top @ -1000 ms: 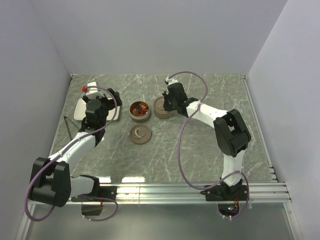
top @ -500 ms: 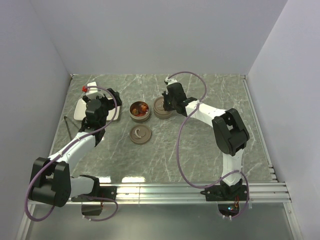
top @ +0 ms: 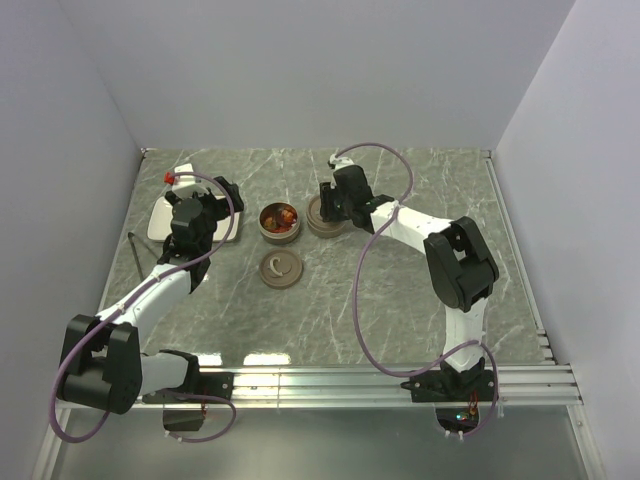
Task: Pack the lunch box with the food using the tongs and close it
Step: Put the lid back on the lunch box, then pick up the lid of the lunch box with the left arm
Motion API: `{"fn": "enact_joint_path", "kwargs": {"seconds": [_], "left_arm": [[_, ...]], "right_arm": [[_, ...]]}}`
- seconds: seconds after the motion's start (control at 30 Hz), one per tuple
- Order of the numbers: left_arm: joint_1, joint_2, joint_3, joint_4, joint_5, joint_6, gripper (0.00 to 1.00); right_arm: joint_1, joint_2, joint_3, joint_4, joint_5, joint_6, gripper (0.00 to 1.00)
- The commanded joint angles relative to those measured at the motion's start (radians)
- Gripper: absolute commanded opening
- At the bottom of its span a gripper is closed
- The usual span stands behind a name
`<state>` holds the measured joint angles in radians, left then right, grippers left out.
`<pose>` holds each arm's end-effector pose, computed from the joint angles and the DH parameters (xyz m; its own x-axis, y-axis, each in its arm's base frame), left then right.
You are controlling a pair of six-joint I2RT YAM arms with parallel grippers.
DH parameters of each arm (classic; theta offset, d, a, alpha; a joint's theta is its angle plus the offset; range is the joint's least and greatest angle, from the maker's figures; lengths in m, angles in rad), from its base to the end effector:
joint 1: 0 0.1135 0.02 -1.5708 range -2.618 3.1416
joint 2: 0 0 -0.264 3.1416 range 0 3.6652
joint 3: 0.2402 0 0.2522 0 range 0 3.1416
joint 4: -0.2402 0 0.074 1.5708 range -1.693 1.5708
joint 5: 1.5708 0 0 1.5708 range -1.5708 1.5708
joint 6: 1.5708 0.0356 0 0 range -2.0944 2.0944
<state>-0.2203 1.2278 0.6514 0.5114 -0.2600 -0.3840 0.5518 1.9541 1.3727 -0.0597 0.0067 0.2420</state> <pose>0.2728 -0.0517 0.2719 -0.0441 -0.3611 -0.9315 -0.0600 0.9317 -0.3584 0.3784 0.2327 0.2084 -0.6190 -0.0996 -0.7790 -0.3824 0.9046 0.1882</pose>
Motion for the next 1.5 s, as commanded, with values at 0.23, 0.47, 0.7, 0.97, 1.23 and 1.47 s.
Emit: {"fn": "enact_joint_path", "kwargs": {"seconds": [0.23,0.47,0.7,0.97,1.23,1.47], "left_arm": [[-0.005,-0.007,0.019,0.036,-0.004,-0.013,0.99],[-0.097,0.009,0.004,0.003,-0.083,0.003,0.99],[-0.237,-0.02,-0.042,-0.077,-0.14,-0.075,0.99],[-0.373,0.002,-0.073,-0.241,-0.271,-0.18,0.97],[-0.398,0.102,-0.09,-0.306,-0.187,-0.271,0.97],[-0.399,0.209,-0.078,-0.265,-0.145,-0.277,0.9]], "right_arm": [[-0.003,-0.191,-0.055,0.055,0.013,-0.053,0.54],[-0.003,-0.443,-0.228,0.147,0.065,-0.079,0.61],[-0.007,-0.69,-0.466,0.261,0.098,-0.079,0.61],[-0.021,-0.836,-0.63,0.314,0.09,-0.047,0.61],[-0.035,-0.966,-0.733,0.322,0.087,-0.024,0.61],[-0.038,-1.008,-0.765,0.327,0.087,-0.015,0.61]]}}
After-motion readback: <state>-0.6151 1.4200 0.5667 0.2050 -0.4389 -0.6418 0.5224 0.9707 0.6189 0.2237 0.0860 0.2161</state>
